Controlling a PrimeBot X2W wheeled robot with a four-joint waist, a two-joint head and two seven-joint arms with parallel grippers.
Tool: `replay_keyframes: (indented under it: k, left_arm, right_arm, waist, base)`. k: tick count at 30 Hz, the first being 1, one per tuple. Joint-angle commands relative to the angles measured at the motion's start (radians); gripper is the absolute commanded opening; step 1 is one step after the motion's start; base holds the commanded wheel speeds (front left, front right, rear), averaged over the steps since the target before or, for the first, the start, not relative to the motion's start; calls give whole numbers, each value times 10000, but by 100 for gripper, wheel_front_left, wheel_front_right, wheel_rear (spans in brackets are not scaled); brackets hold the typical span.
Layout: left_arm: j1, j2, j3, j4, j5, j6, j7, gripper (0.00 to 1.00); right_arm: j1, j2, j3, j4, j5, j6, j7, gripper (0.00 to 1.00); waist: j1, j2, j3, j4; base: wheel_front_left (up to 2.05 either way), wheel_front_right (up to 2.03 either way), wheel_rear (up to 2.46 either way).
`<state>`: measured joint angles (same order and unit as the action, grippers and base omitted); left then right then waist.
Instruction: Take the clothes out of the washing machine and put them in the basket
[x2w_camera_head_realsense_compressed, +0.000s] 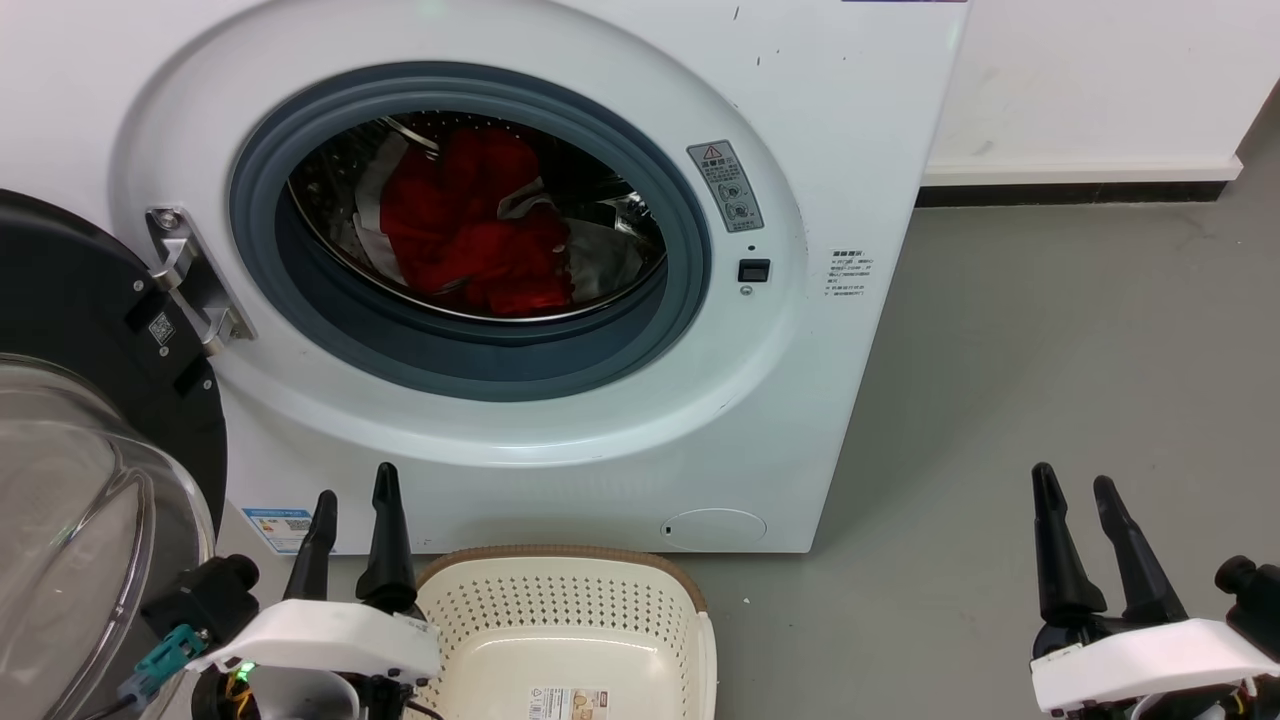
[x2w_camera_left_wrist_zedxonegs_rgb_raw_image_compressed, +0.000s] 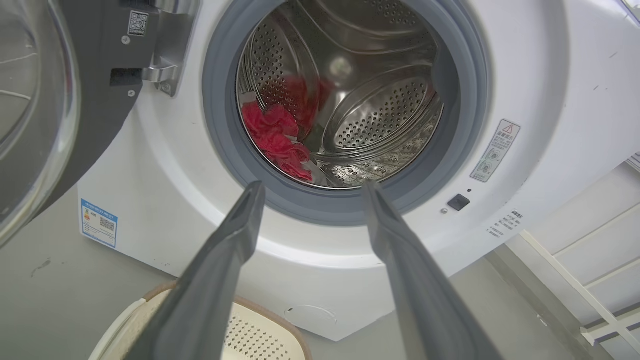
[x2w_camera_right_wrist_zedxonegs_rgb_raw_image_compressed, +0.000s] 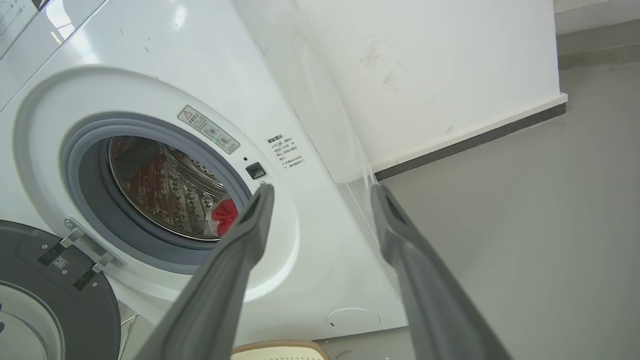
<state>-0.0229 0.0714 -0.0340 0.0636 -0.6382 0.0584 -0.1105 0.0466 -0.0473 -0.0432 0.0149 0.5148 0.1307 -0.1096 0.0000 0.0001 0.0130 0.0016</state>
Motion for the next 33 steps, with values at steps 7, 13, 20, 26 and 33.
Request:
replay_keyframes:
  k: [7, 13, 20, 26, 33]
  left_arm:
    - [109, 160, -281, -337, 1113, 230, -302, 100]
    - [221, 172, -403, -461, 1713, 308, -462, 100]
    - [307, 157, -424, -585, 2373, 260, -636, 100]
    - [396, 101, -443, -652, 3066, 267, -806, 100]
    - [487, 46, -455, -646, 3707, 289, -961, 100]
  right_arm:
    - [147, -45, 61, -400, -1313, 0, -310, 100]
    - [267, -45, 93, -562, -1947, 0, -468, 100]
    - [360, -46, 106, -777, -2584, 0, -641, 100]
    - [497, -45, 120, -940, -3184, 0, -803, 100]
    - [582, -44, 154, -1074, -3689, 0, -971, 100]
  waist:
    - [0, -1, -13, 19]
    - [0, -1, -17, 32]
    - [0, -1, -6, 33]
    - [0, -1, 11, 41]
    - [0, -1, 13, 57]
  base:
    - [0, 0, 0]
    - [0, 0, 0]
    - [0, 0, 0]
    - [0, 0, 0]
    - [0, 0, 0]
